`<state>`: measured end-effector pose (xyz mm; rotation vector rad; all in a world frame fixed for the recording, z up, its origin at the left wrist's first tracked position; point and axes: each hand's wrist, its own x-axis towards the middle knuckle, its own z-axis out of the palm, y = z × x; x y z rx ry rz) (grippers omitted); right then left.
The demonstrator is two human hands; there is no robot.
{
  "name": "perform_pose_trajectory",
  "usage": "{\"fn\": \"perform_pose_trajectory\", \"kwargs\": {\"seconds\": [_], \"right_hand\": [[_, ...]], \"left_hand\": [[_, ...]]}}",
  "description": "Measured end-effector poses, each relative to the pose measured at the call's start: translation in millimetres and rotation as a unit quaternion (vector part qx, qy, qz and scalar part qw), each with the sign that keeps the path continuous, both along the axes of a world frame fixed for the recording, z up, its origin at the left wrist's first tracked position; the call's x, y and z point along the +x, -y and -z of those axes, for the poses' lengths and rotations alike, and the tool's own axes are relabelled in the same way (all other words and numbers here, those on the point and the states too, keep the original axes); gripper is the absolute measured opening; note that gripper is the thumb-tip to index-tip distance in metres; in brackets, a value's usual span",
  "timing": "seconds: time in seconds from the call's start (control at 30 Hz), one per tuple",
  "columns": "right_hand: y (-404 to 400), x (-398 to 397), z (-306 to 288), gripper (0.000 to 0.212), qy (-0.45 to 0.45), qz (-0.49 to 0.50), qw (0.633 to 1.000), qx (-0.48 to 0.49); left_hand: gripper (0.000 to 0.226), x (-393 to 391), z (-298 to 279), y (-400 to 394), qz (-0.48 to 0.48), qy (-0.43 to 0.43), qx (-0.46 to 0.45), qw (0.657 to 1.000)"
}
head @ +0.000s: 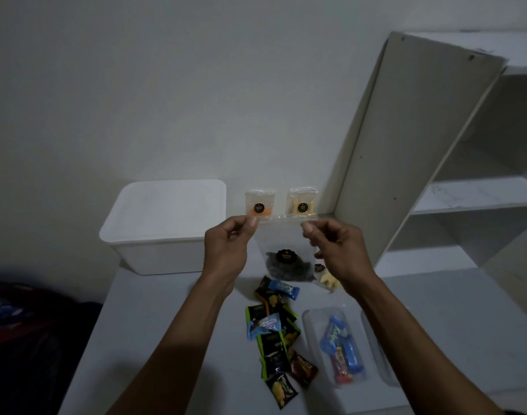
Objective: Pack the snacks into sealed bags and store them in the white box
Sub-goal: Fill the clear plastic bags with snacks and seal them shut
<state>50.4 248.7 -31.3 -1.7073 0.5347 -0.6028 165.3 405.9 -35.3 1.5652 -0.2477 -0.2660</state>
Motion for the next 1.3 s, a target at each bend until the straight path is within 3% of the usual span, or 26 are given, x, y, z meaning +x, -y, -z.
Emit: {"fn": "perform_pose_trajectory", "kwargs": {"seconds": [0.17, 0.43, 0.83, 1.17, 1.3], "right_hand": [[13, 5, 2, 0.009, 0.016, 0.045, 0.999, 0.009], [48, 31, 34, 0.010, -0.029, 0.043, 0.999, 0.007], [125, 154, 76, 0.012, -0.049, 0.018, 0.999, 0.008], [167, 246, 144, 0.010, -0.071, 0.024, 0.993, 0.091], [174, 265, 167, 0.009, -0.081, 0.020, 0.992, 0.099]], "left_hand": [[0.007, 2, 11, 11, 0.004, 0.015, -0.005, 1.000], [0.006, 27, 47, 40, 0.002, 0.069, 0.117, 0.991], [0.009, 139, 85, 115, -0.055, 0.144, 0.167, 0.974], [0.008, 212, 121, 165, -0.123, 0.040, 0.230, 0.965], [0.011, 228, 136, 172, -0.109, 0.044, 0.258, 0.959]]}}
